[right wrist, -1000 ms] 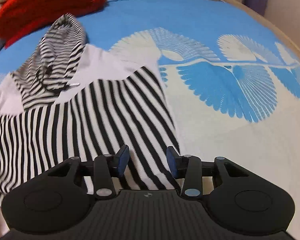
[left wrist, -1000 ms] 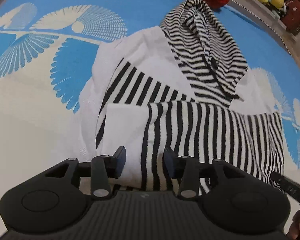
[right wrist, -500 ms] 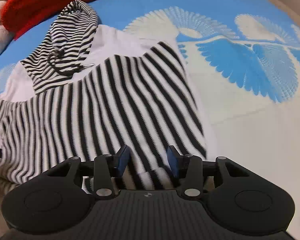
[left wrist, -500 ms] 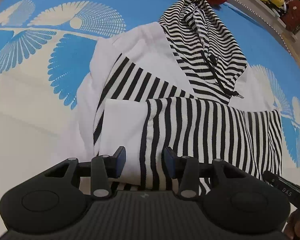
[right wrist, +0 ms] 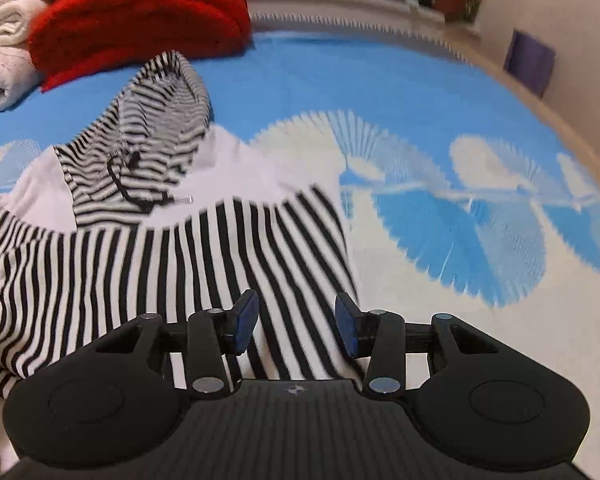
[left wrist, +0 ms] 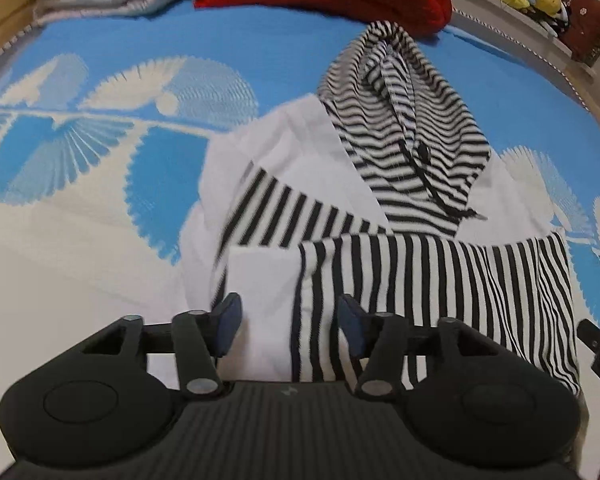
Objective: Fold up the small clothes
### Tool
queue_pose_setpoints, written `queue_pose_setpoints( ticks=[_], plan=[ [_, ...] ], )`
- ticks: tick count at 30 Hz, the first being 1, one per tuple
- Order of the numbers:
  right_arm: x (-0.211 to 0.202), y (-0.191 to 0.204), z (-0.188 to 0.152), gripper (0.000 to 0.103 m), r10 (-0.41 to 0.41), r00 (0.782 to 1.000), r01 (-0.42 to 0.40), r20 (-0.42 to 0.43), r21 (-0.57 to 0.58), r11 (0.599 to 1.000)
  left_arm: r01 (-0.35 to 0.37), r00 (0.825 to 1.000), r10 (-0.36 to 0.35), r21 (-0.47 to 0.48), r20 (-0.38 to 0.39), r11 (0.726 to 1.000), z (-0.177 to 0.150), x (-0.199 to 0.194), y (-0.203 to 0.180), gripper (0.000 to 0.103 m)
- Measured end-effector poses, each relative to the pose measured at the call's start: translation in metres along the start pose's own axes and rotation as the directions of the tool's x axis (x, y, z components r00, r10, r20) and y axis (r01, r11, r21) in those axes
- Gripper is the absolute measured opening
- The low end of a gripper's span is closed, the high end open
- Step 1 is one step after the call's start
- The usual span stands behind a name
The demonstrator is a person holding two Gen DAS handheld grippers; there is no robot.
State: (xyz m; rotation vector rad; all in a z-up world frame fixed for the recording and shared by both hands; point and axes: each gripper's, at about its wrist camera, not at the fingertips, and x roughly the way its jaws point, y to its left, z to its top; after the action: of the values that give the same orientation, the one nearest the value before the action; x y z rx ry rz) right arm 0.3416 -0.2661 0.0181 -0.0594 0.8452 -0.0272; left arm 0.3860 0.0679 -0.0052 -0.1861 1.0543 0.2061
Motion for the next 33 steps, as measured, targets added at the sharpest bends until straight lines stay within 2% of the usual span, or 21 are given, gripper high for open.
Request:
queue_pose_setpoints(
  ticks=[4, 7, 13, 16, 20, 23, 28, 31, 33],
  plan=[
    [-0.008, -0.001, 0.003, 0.044, 0.013, 1.000, -0.013, 0.006, 0.008, 1.000, -0.038, 0.998, 0.039, -0.007, 0.049, 0.999, 0.003, -0.015, -0.004, 0.080],
    [-0.016, -0.001, 0.004, 0.044, 0.022, 1.000, -0.022, 0.019, 0.023, 0.999, -0.040, 0.995, 0.040, -0.009, 0.091, 0.999, 0.004, -0.025, -0.013, 0.084],
    [-0.030, -0.001, 0.003, 0.044, 0.030, 0.999, -0.031, 0.036, 0.031, 0.999, -0.067, 0.976, 0.063, 0.013, 0.208, 0.998, 0.006, -0.047, -0.032, 0.087],
    [-0.035, -0.004, 0.003, 0.044, 0.031, 0.999, -0.032, 0.044, 0.027, 0.999, -0.052, 0.972, 0.049, 0.007, 0.230, 0.999, 0.006, -0.052, -0.035, 0.087],
    [-0.039, -0.013, 0.005, 0.044, 0.030, 0.998, -0.032, 0.055, 0.038, 0.999, -0.066, 0.967, 0.058, 0.026, 0.247, 0.997, 0.007, -0.051, -0.043, 0.087],
    [-0.038, -0.023, 0.005, 0.044, 0.025, 0.998, -0.028, 0.049, 0.052, 0.998, -0.094, 0.953, 0.086, 0.015, 0.292, 0.995, 0.007, -0.053, -0.049, 0.087],
    [-0.038, -0.036, 0.002, 0.044, 0.024, 0.999, -0.027, 0.036, 0.072, 0.997, -0.080, 0.931, 0.088, -0.039, 0.355, 0.996, 0.011, -0.061, -0.049, 0.087],
    [-0.039, -0.041, 0.003, 0.044, 0.035, 0.999, -0.038, 0.033, 0.078, 0.996, -0.128, 0.914, 0.141, -0.059, 0.379, 0.990, 0.010, -0.063, -0.050, 0.087],
    [-0.042, -0.046, 0.005, 0.045, 0.053, 0.998, -0.056, 0.031, 0.089, 0.994, -0.129, 0.912, 0.144, -0.062, 0.384, 0.990, 0.011, -0.064, -0.049, 0.087]
  ],
)
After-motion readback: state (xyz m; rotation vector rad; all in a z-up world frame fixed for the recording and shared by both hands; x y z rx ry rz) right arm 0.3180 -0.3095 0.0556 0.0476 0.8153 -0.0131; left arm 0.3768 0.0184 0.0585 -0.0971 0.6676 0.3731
